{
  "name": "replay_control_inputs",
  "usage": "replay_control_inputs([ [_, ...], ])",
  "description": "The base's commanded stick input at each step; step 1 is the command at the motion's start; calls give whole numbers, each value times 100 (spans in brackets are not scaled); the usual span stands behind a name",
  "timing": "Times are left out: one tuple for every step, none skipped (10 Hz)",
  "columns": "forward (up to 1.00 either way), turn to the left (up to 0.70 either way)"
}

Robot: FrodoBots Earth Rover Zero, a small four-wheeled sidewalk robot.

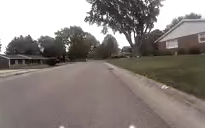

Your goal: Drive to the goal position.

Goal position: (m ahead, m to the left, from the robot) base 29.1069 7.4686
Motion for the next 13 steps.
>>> replay_control_inputs([
  [100, 0],
  [100, 0],
  [100, 0],
  [100, 0],
  [100, 0],
  [100, 0],
  [100, 0],
  [100, 0],
  [100, 0],
  [100, 0],
  [100, 0],
  [100, 0],
  [100, 0],
])
